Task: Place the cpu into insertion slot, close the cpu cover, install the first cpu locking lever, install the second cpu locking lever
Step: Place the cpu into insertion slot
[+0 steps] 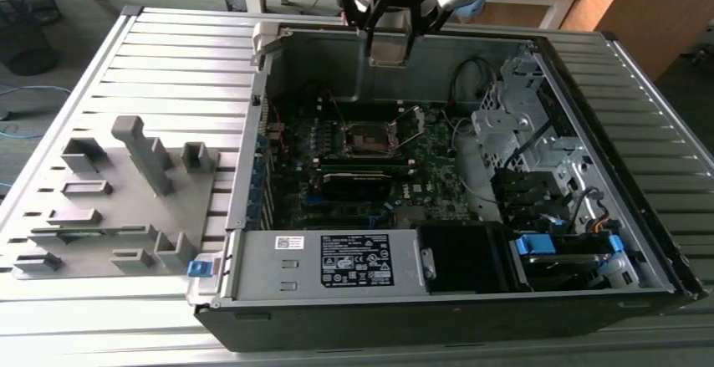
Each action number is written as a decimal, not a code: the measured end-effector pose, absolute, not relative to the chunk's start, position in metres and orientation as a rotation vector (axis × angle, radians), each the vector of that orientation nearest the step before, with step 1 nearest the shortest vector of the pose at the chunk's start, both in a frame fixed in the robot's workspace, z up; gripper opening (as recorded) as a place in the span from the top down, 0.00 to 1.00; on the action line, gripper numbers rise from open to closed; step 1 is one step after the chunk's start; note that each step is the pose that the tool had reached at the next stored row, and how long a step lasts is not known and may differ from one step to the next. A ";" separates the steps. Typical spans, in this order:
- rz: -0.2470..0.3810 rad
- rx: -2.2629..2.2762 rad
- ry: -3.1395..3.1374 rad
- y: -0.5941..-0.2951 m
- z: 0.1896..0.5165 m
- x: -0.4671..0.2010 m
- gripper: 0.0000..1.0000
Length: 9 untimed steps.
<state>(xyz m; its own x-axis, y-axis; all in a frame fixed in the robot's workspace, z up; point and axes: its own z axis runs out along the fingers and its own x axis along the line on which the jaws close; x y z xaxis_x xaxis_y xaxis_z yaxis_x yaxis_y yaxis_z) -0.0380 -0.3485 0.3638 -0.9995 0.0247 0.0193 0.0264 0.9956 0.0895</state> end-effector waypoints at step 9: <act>-0.140 -0.040 -3.120 -0.349 0.358 -0.038 0.46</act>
